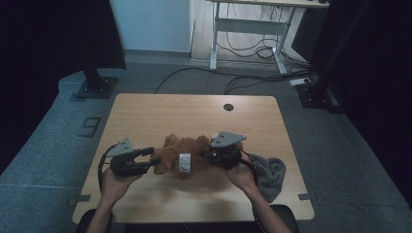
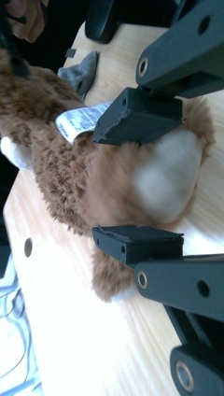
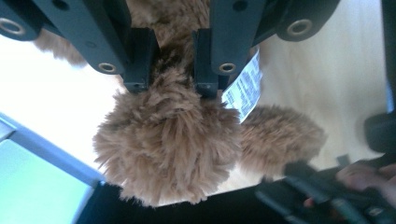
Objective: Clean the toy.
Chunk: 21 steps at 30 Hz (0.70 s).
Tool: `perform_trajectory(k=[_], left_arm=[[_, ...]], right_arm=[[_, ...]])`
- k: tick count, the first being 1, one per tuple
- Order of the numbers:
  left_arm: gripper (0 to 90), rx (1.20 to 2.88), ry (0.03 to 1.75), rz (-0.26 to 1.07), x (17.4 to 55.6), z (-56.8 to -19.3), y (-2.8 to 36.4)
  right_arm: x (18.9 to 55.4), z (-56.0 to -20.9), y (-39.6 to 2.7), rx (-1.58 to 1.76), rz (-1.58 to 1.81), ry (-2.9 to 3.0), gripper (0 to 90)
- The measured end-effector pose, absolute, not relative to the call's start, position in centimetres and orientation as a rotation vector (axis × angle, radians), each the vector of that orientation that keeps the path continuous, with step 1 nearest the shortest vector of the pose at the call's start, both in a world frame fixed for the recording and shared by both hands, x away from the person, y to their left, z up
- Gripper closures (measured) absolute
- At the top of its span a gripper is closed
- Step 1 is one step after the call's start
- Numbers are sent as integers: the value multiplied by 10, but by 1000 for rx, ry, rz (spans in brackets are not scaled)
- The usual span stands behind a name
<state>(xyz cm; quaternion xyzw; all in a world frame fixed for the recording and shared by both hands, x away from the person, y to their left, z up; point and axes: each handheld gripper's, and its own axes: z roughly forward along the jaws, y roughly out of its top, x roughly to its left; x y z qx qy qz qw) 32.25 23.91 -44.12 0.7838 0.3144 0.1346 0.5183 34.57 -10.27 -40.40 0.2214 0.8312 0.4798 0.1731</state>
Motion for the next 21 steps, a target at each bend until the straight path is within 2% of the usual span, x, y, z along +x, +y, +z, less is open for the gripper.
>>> perform_trajectory(k=[5, 13, 21], left_arm=[[436, 1872, 739, 364, 311, -433, 245], [425, 1878, 652, 336, 292, -426, 230], [421, 1920, 614, 277, 288, -446, 205]], right_arm=[[355, -388, -101, 668, 1369, 2321, 751], [368, -374, -102, 765, 1391, 2304, 750], [370, -375, -106, 825, 1392, 2306, 748]])
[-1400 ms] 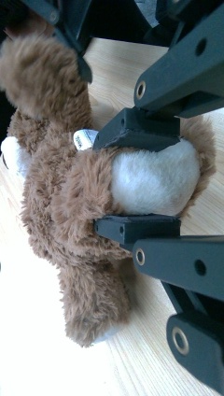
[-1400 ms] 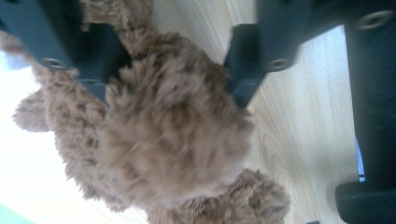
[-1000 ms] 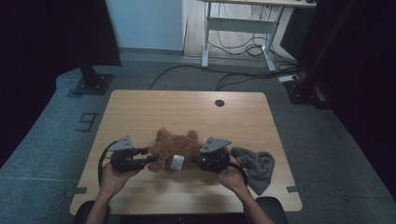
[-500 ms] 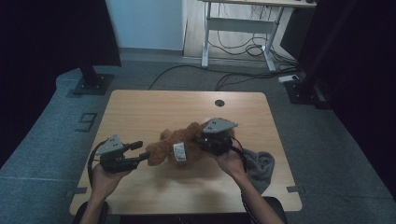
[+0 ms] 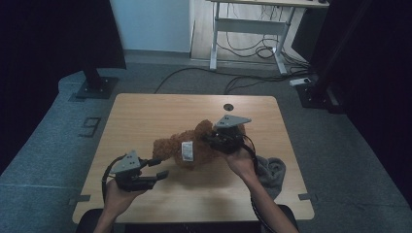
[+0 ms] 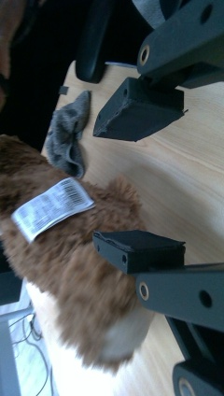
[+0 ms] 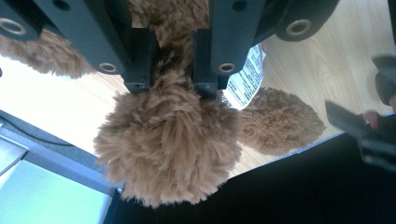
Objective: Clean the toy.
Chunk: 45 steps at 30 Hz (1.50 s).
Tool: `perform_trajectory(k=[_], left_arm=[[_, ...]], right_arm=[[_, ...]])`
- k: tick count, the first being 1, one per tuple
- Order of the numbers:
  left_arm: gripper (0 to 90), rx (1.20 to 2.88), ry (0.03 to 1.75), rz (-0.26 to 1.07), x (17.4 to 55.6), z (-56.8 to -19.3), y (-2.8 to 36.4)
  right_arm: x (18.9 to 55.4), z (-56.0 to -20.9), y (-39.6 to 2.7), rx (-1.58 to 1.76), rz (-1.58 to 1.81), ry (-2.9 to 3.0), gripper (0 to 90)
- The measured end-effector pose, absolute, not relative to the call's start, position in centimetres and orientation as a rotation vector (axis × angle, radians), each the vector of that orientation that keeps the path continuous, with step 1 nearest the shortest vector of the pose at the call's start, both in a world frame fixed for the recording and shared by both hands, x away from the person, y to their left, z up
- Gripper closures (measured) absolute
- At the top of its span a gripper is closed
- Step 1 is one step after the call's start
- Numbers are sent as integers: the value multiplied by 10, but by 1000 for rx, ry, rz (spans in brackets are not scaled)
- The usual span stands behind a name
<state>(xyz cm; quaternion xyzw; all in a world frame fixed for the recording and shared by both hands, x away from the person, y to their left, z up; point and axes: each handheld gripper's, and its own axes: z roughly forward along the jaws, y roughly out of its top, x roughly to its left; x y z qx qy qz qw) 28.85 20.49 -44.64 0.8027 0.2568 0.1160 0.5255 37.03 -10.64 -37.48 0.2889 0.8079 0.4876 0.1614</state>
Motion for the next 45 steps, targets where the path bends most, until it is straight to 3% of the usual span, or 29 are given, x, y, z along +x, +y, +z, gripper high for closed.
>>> perform_trajectory(k=[11, 20, 30, 34, 37, 45], left_arm=[[368, 1977, 656, 335, 285, -498, 158], [400, 2007, 685, 507, 285, -515, 134], [612, 2033, 744, 588, 293, -519, 122], [743, 2045, 763, 591, 295, -520, 121], [893, 2037, 761, 588, 296, -517, 123], [900, 1986, 748, 569, 298, -505, 132]], right_arm=[[369, -382, -112, 862, 1379, 2307, 747], [369, -382, -110, 858, 1381, 2312, 747], [369, -383, -108, 857, 1388, 2322, 747], [368, -383, -107, 855, 1389, 2324, 747], [368, -383, -107, 854, 1387, 2325, 747], [370, -381, -107, 855, 1394, 2318, 747]])
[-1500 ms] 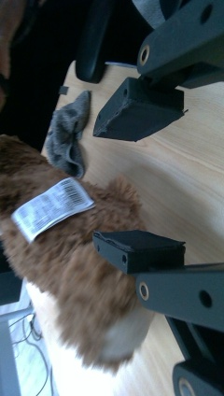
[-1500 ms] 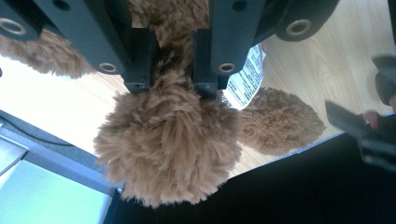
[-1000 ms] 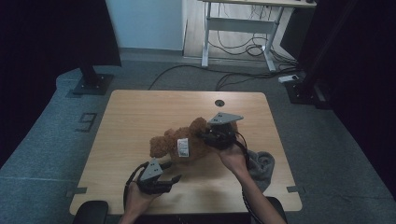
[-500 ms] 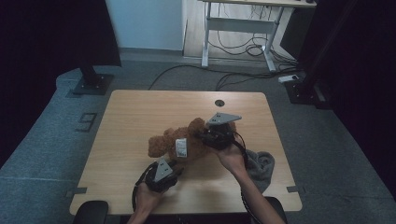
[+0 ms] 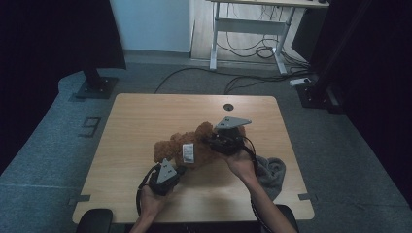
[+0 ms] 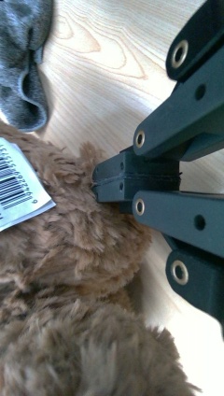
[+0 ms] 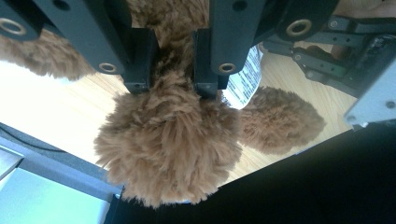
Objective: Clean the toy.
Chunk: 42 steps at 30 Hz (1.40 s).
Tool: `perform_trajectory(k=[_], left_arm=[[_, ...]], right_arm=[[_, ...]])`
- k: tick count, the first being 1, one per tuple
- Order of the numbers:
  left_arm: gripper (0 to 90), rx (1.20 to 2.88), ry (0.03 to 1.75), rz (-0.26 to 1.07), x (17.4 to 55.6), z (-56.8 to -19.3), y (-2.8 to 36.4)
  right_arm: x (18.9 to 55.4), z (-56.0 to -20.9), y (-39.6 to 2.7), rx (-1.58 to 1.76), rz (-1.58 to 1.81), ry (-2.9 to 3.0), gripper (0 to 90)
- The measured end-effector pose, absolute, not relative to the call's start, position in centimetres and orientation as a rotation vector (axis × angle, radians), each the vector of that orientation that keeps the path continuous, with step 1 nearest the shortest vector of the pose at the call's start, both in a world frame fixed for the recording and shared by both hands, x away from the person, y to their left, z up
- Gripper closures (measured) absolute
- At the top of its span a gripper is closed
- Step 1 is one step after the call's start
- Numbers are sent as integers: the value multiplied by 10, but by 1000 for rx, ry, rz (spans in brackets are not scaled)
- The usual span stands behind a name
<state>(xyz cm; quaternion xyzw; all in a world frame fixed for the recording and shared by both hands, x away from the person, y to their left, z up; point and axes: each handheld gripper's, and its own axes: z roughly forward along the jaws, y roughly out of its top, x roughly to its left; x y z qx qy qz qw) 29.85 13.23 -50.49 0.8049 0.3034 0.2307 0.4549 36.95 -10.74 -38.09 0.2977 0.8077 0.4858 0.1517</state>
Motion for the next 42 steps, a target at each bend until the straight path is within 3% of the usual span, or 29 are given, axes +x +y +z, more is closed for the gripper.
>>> perform_trajectory(k=[9, 18, 24, 33, 38, 42], left_arm=[[900, 1925, 718, 571, 295, -493, 142], [900, 1854, 668, 610, 291, -458, 157], [888, 1899, 716, 530, 291, -476, 159], [517, 1918, 802, 503, 297, -514, 154], [369, 1904, 806, 519, 302, -519, 146], [309, 1886, 803, 516, 306, -518, 141]], right_arm=[[370, -379, -109, 856, 1396, 2308, 747], [372, -376, -110, 856, 1399, 2297, 748], [374, -379, -113, 879, 1384, 2295, 748], [374, -379, -111, 876, 1390, 2300, 747], [373, -379, -110, 873, 1393, 2301, 747], [373, -379, -109, 869, 1392, 2305, 747]])
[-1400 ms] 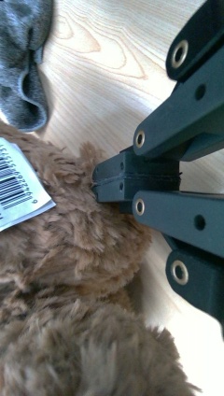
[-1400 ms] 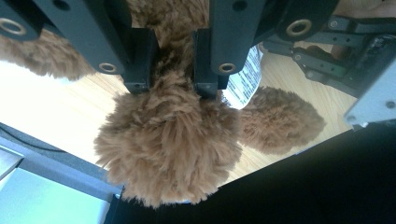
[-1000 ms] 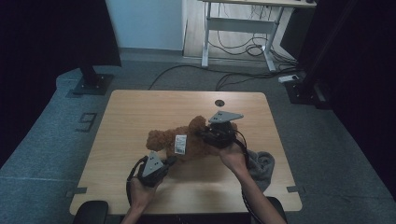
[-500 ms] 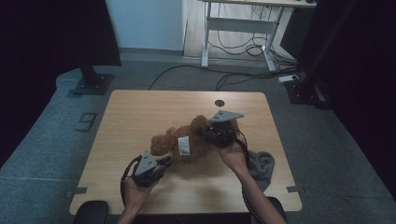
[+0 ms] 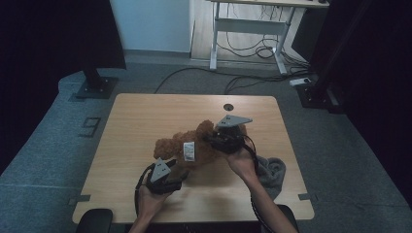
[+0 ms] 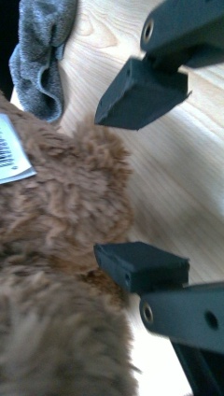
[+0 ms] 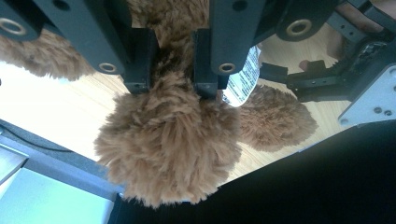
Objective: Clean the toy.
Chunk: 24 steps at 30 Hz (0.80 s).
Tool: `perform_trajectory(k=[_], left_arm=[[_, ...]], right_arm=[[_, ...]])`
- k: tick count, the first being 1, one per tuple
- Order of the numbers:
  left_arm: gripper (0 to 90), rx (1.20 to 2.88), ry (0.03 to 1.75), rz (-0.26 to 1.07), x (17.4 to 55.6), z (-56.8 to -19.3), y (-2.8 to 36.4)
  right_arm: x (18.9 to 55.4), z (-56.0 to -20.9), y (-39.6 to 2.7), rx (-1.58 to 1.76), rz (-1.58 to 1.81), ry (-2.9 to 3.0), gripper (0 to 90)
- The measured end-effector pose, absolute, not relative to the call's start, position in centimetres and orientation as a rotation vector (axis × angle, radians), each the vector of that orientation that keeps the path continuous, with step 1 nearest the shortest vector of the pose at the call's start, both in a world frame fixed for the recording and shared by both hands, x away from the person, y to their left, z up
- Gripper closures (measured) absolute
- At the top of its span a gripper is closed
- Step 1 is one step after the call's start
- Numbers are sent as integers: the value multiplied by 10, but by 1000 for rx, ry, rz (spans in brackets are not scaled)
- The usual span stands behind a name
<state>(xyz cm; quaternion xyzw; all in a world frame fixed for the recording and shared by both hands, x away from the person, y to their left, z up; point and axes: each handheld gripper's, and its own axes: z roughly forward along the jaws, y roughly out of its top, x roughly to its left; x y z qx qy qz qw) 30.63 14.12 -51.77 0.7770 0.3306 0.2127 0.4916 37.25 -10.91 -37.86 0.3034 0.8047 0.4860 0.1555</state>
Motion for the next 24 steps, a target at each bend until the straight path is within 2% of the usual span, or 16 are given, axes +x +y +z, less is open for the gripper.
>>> perform_trajectory(k=[10, 13, 16, 24], left_arm=[[352, 1886, 841, 506, 321, -513, 135], [457, 1872, 852, 513, 322, -512, 137], [603, 1885, 854, 519, 323, -510, 137], [847, 1911, 844, 537, 326, -510, 135]], right_arm=[[370, -379, -107, 860, 1400, 2314, 747], [370, -380, -107, 860, 1398, 2313, 747], [370, -381, -107, 860, 1399, 2315, 747], [369, -380, -106, 852, 1401, 2316, 747]])
